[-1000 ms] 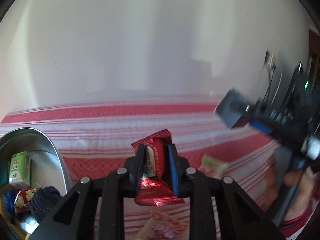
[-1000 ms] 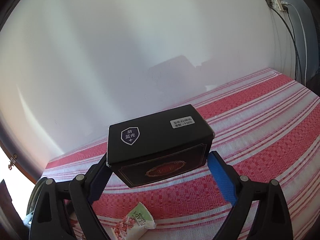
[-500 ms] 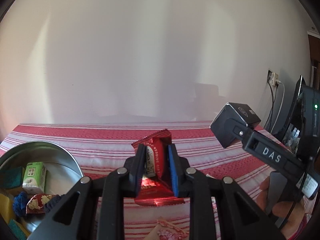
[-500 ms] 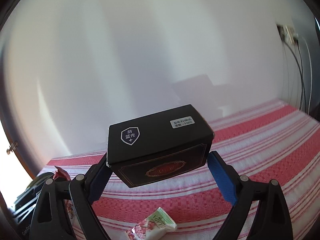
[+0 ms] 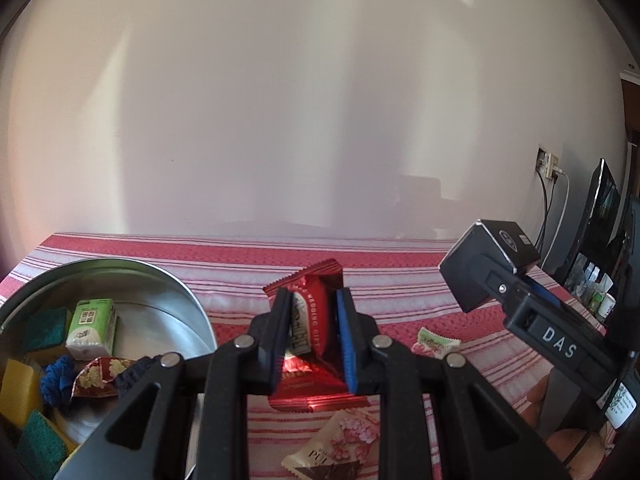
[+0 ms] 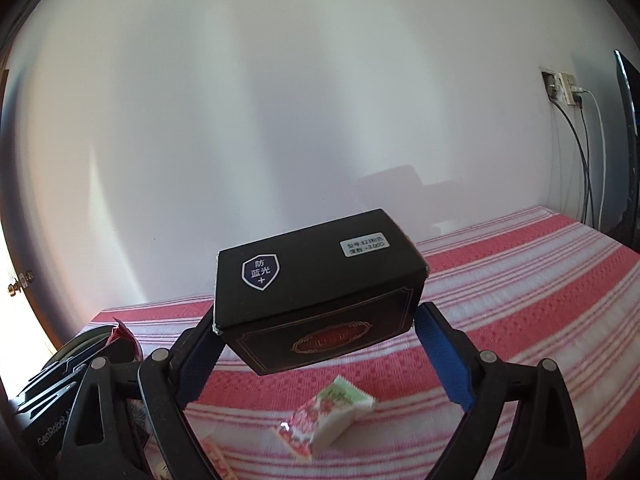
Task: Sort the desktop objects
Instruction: 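Carry the red packet and black box over the silver tin with both tools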
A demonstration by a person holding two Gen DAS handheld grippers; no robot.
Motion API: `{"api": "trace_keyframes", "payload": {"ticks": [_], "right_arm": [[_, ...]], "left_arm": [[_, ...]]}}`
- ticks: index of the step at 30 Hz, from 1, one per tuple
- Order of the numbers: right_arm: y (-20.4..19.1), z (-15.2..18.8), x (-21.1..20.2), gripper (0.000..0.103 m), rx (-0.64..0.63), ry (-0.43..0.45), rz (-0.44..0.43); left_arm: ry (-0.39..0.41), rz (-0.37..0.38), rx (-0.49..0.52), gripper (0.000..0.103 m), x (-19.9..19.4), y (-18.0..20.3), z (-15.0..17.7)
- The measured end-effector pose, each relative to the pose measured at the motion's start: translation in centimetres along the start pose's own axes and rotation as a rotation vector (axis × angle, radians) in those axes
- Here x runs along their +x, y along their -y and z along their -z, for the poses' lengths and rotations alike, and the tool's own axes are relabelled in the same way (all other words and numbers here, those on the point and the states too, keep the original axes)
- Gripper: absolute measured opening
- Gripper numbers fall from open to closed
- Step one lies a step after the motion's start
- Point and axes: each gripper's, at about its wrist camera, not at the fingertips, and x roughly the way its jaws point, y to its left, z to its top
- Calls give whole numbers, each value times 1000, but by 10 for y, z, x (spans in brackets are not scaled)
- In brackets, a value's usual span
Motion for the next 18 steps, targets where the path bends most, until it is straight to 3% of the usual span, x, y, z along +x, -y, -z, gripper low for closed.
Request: {"api": "trace_keyframes", "payload": {"ticks": [5,13,18], "right_arm": [[0,5,-11,94,15,24,18],[-19,16,-16,94,-75,60,63],[-20,22,-21,94,-66,59,21]], "left_arm": [[25,6,-11,21,-28,-10,3],[47,-63,-4,21,-69,-31,7],[68,-93,-12,21,-87,-44,10]]}}
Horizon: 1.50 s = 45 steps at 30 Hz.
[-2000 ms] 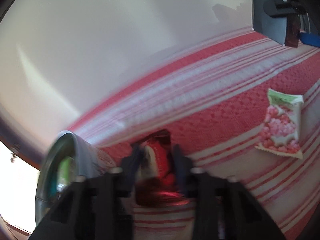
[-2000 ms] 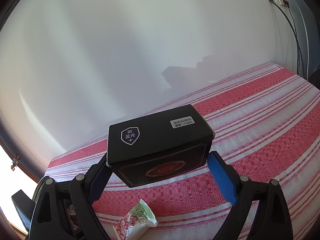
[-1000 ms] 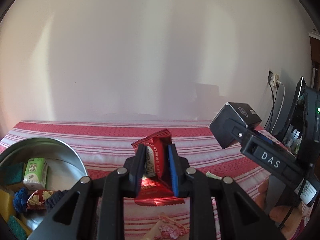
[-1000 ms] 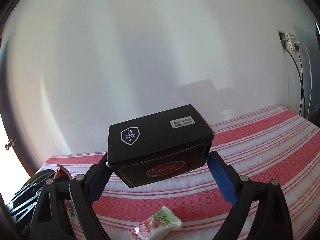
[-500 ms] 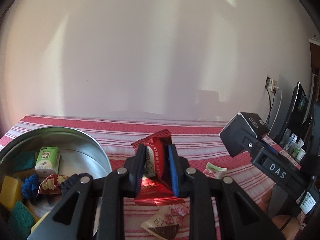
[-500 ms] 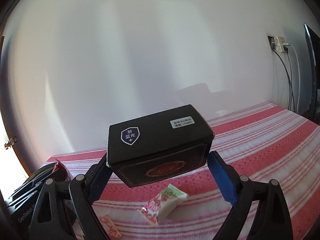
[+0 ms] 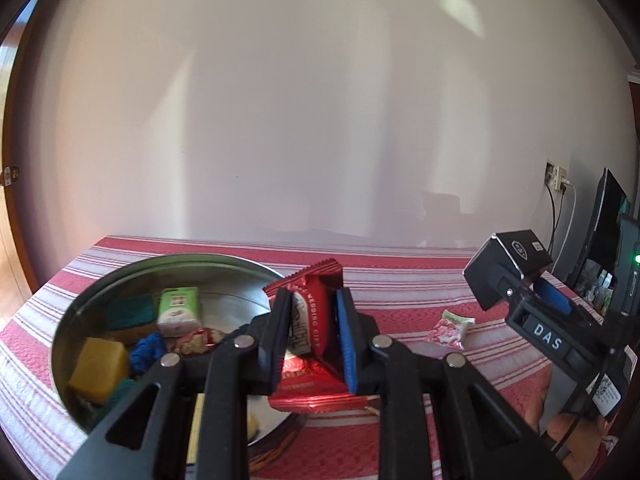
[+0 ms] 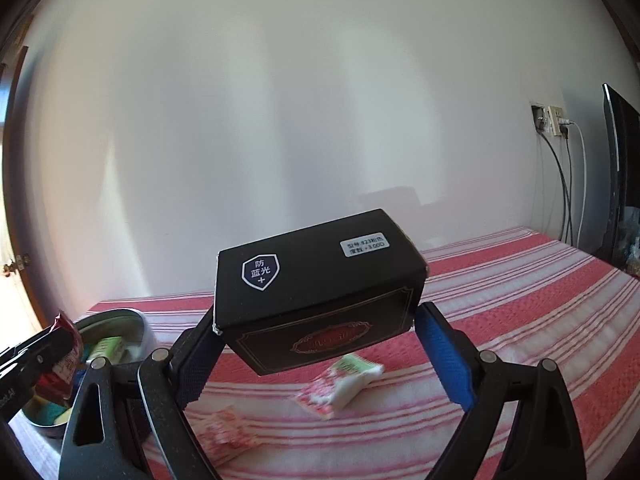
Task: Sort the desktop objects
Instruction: 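Carry the red packet and black box over the silver tin with both tools, then open both tools to drop the red packet and black box into the tin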
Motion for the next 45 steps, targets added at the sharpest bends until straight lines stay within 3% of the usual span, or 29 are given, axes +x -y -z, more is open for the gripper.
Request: {"api": "trace_keyframes", "payload": {"ticks": [6,12,26,36,45], "right_arm": [[-32,7,-13,94,-32,7,-97],[-89,15,-31,94,-80,24,-207],[-157,4,-15,94,-117,58,-371],[-189,-7,3,94,-104,46,-375],[-205,-13,32,94,-99,33,-320]], "left_arm": [[20,-60,-31,21,-16,-28,2],[29,-144,-73,21,-27,-65,4],[20,-309,-143,21,-21,-129,3],[2,-341,-145,21,-10,-139,-1],[-29,-365,-112,21,15,-136,-8]]}}
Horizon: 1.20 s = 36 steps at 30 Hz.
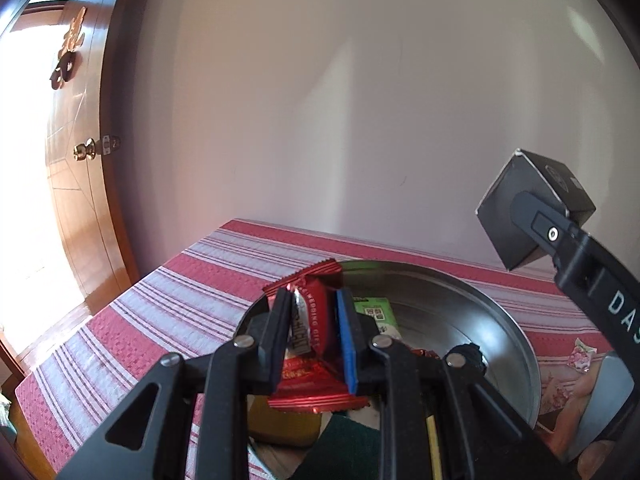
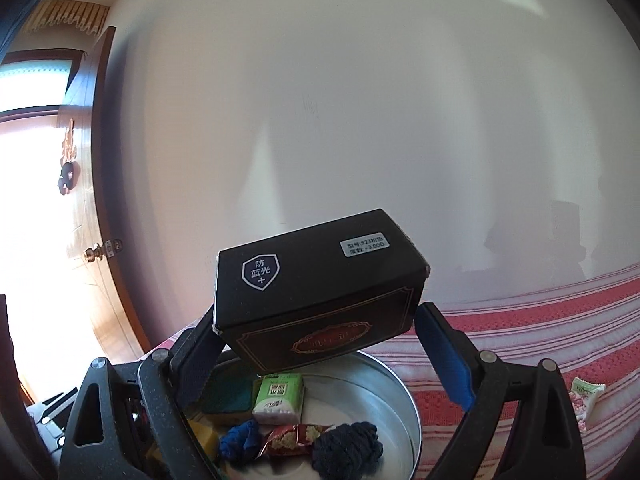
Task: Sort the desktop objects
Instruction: 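Open both tools to drop the red packet and black box into the tin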
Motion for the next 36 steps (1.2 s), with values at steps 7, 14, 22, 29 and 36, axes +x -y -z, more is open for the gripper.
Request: {"api": "trace_keyframes", "payload": {"ticks": [7,14,22,29,36], "right_arm": [[4,12,17,94,-32,-44,31],[10,7,25,94,-40,-58,72],[12,8,31,94,-43,-101,81],[11,5,32,94,-54,-126,77],[12,5,35,95,-66,-167,58]], "left_arm": [[-37,-18,18,21,21,0,0],[-63,-25,23,21,34,3,2],[-78,-27,25,21,42,5,0],[-99,-43,29,21,46,2,2],[-101,-42,33,22,47,1,3]]}}
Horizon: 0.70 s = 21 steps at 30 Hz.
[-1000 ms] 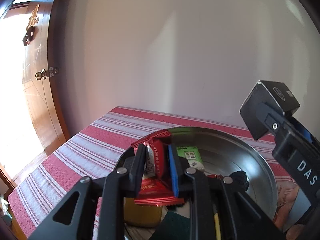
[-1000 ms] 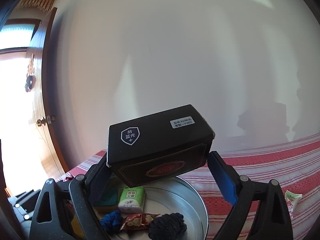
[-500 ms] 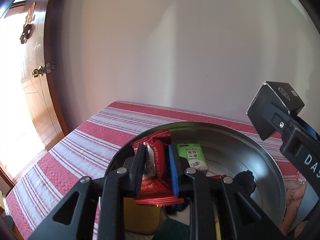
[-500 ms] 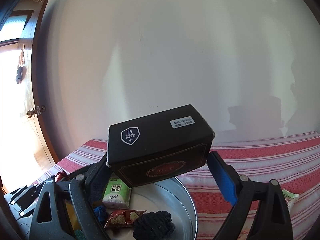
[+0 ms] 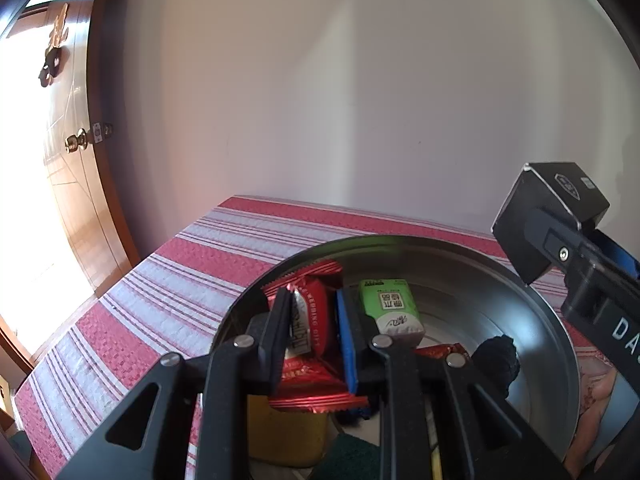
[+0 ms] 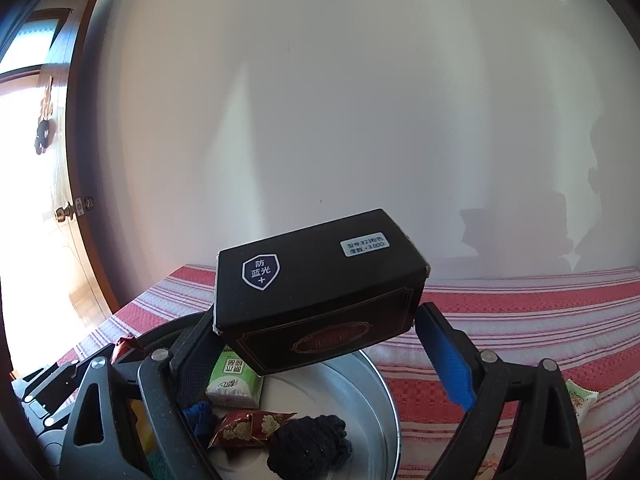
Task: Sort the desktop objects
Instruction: 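Open both tools to drop the red packet and black box into the tin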
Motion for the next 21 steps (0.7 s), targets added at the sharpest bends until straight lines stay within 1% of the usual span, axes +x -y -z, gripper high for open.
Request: {"api": "trace_keyframes", "payload": {"ticks": [2,4,5,6,8,9,12,15,16,17,21], "right_arm": [[0,0,1,96,-5,-10,-15],[1,1,2,96,-6,-16,-11],[0,2,0,96,-3,-14,-13],[0,4,-1,96,2,-11,-19],[1,8,-3,96,15,0,-26],[2,9,-6,96,16,10,-24],[0,12,-12,96,1,65,3],[4,12,-23,96,22,127,28],[8,10,-25,98,32,140,31],[11,11,-28,102,46,156,36],[11,15,-31,103,71,207,58]], "left_arm": [[-8,-4,-11,24,2,-1,0],[-16,-8,-16,45,5,-2,1],[-17,-8,-22,63,5,-1,2],[6,-3,-31,68,1,-2,1],[49,-1,-39,92,-5,-1,1],[64,3,-40,98,-6,-1,1],[92,-11,-34,100,-6,1,0],[110,-37,-31,99,-4,1,-2],[119,-33,-39,99,-5,-1,-1],[128,-25,-50,99,-6,-3,-1],[159,-13,-95,100,-12,-11,2]]}}
